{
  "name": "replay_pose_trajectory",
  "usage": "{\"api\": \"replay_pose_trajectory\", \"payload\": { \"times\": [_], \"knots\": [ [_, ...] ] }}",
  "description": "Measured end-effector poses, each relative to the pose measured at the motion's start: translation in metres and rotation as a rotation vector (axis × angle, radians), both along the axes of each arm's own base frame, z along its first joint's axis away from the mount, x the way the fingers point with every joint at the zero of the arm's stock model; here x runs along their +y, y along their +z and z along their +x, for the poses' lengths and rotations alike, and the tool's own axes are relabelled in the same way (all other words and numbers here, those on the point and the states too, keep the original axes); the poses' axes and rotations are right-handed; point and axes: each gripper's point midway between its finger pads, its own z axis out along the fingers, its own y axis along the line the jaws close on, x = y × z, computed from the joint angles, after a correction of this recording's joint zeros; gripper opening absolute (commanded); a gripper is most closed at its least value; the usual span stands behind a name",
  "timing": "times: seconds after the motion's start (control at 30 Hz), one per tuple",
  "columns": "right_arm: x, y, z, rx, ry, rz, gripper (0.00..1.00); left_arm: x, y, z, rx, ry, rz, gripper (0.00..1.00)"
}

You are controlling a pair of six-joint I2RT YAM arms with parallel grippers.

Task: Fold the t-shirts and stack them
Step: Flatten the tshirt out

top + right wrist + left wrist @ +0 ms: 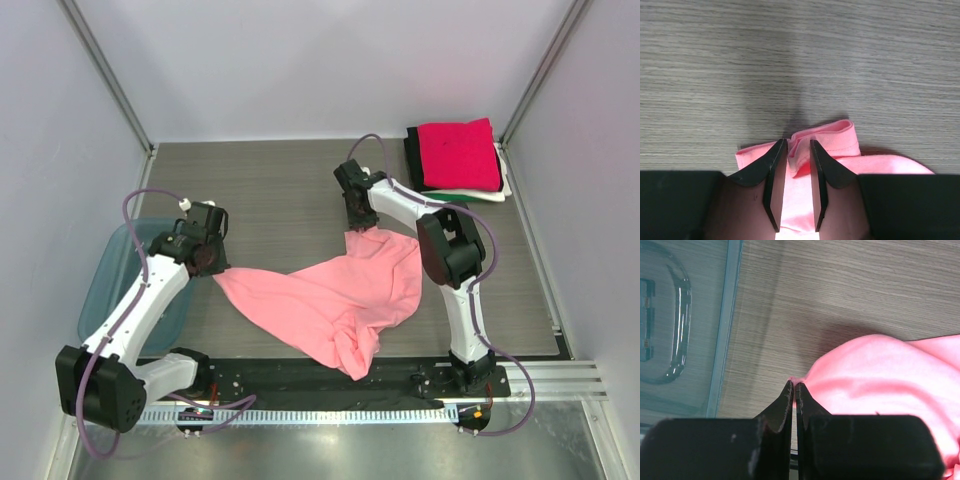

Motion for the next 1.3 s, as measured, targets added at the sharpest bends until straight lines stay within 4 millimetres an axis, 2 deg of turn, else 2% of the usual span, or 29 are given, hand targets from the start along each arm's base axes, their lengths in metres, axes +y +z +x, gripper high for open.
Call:
{"api": "replay_pose_trajectory", "payload": {
  "times": [0.63,1.03,1.3],
  "knots": [
    [-0.0008,0.0008,0.0004,0.007,0.009,0.012,0.33,0.0000,-0.0026,0.0002,0.011,0.000,0.003,0.01],
    [0.0051,0.0091,0.0035,-0.005,0.017,0.040,0.27,-0.0001,-0.0037,0.0003,0.015,0.000,0.005,0.01],
    [0.0063,0.0096,0.0029,-0.002,0.020,0.047,0.18,0.0002,-0.0048,0.0004,0.020,0.001,0.006,0.01]
  ]
}}
